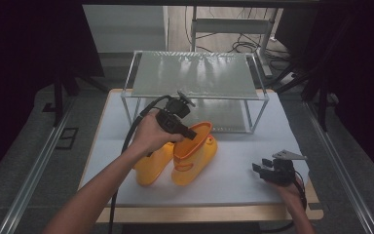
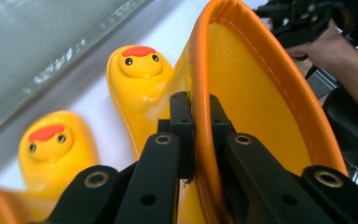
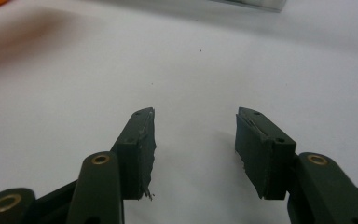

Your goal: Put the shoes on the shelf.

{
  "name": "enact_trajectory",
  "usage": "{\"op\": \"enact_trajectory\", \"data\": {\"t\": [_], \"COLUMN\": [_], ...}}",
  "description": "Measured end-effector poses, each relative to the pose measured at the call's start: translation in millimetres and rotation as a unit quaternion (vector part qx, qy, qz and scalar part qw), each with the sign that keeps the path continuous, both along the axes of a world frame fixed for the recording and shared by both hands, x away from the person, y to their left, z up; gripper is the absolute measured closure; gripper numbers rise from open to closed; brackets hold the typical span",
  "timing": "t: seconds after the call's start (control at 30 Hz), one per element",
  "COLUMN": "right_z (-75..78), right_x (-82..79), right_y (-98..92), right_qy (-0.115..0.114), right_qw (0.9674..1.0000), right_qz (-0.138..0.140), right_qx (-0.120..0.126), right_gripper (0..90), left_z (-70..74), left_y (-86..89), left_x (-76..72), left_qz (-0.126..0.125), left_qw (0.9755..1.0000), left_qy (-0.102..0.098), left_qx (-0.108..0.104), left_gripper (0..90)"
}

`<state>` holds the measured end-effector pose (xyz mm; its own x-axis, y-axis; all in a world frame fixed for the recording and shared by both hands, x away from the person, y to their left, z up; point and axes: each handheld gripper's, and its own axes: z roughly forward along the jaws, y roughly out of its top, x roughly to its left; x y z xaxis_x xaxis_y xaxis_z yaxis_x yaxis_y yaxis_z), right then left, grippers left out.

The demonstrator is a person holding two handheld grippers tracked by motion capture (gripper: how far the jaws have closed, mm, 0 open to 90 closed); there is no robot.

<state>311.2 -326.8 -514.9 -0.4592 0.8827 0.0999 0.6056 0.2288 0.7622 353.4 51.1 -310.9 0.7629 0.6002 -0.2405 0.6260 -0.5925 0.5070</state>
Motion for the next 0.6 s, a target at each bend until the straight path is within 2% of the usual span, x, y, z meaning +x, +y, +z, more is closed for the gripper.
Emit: {"op": "enact_trajectory", "data": {"t": [0.13,0.33,0.5,0.6], "right_z": [-0.3,-1.0,-1.5,-1.3], "right_x": [0.3,0.7,1.3,1.1], "right_y": [-0.1,0.6,0.5,0.2], "right_qy": [0.001,0.001,0.0,0.0], "right_qw": [1.0,1.0,1.0,1.0], "right_qz": [-0.001,-0.002,-0.002,-0.002], "right_qx": [-0.001,-0.002,-0.003,-0.003], "right_gripper": [47.6,47.6,47.5,47.5], "left_z": [-10.5,-22.9,-29.7,-34.5], "left_y": [17.5,33.8,40.9,40.3], "left_x": [-0.3,-3.1,-5.5,-7.3], "left_qz": [0.011,0.02,0.018,0.015], "left_qw": [0.9999,0.9997,0.9997,0.9996], "left_qy": [0.006,0.009,0.01,0.008], "left_qx": [0.002,0.011,0.013,0.022], "left_gripper": [86.5,86.5,86.5,86.4]}}
